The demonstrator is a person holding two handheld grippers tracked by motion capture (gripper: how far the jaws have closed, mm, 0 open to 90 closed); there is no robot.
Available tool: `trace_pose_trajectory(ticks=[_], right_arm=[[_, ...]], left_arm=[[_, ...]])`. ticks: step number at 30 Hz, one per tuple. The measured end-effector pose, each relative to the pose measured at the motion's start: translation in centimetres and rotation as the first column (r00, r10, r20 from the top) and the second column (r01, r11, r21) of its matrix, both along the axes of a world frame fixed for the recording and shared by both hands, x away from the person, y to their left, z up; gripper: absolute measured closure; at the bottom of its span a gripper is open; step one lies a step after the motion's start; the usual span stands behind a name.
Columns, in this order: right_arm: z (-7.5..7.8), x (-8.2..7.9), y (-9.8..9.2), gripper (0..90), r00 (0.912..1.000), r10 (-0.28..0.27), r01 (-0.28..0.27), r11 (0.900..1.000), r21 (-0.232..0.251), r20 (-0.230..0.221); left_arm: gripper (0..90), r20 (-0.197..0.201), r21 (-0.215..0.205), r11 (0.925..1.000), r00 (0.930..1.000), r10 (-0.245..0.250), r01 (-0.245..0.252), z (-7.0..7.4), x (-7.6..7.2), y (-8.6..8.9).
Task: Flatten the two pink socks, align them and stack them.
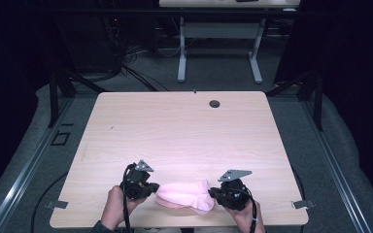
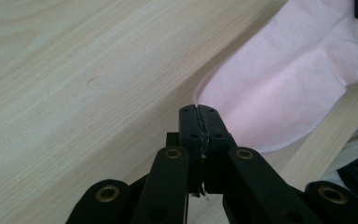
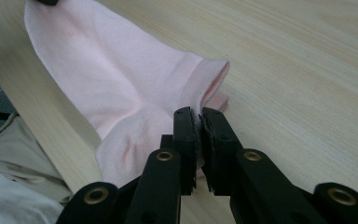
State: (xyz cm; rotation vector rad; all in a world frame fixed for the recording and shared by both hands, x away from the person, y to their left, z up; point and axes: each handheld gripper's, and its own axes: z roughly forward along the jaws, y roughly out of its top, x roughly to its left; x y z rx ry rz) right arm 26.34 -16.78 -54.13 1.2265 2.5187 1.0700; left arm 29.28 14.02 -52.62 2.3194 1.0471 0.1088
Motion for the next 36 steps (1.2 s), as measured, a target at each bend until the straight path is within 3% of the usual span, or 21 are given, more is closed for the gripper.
trace_pose_trajectory(ticks=[3,6,8,12,14,17,20,24,26,31,36], right_arm=[[-0.9,0.2,0.1,82.9,0.9999,0.004,-0.005,1.000,-0.020,-0.011],[-1.7,0.4,0.2,78.0,0.9999,0.007,-0.007,0.999,-0.031,-0.010],[-1.8,0.5,0.0,72.3,0.9999,0.007,-0.008,0.999,-0.035,-0.014],[-1.6,0.3,-0.1,70.2,0.9997,-0.003,0.004,0.999,-0.039,0.023],[-1.7,0.3,0.1,72.7,0.9995,0.004,-0.002,0.998,-0.064,0.032],[-2.1,0.3,0.3,72.7,0.9994,0.008,-0.004,0.994,-0.114,0.034],[-2.3,0.4,0.2,71.1,0.9994,-0.001,0.005,0.994,-0.113,0.034],[-2.3,0.4,0.1,67.9,0.9995,-0.009,0.013,0.994,-0.110,0.032],[-2.3,0.5,0.0,59.6,0.9994,-0.011,0.014,0.994,-0.108,0.034],[-1.9,0.6,-0.8,36.4,0.9979,-0.046,0.049,0.996,-0.070,0.046],[-1.4,0.8,-2.1,19.4,0.9941,-0.090,0.093,0.995,-0.041,0.061]], left_arm=[[85.3,-0.006,0.031,0.9995,1.0000,-0.003,0.003,-0.6,-0.1,-0.3],[69.3,-0.005,0.052,0.9986,1.0000,0.008,-0.008,-0.9,-0.3,-0.4],[55.1,0.021,0.061,0.9979,0.9996,0.020,-0.022,-0.7,-0.5,-0.4],[50.7,0.053,0.082,0.9963,0.9984,0.022,-0.026,-0.5,-1.1,-0.9],[50.7,0.071,0.120,0.9921,0.9971,0.027,-0.036,-1.0,-1.5,-1.2],[46.3,0.083,0.154,0.9865,0.9955,0.044,-0.057,-1.7,-1.6,-1.3],[41.3,0.094,0.167,0.9832,0.9939,0.059,-0.074,-2.2,-1.7,-1.2],[34.4,0.120,0.167,0.9825,0.9908,0.064,-0.083,-2.6,-1.8,-1.0],[28.1,0.135,0.153,0.9835,0.9880,0.076,-0.096,-2.5,-1.8,-0.8],[14.3,0.195,0.096,0.9836,0.9719,0.132,-0.153,-1.6,-2.0,0.3],[2.3,0.221,0.054,0.9768,0.9564,0.191,-0.207,-1.0,-2.1,1.9]])
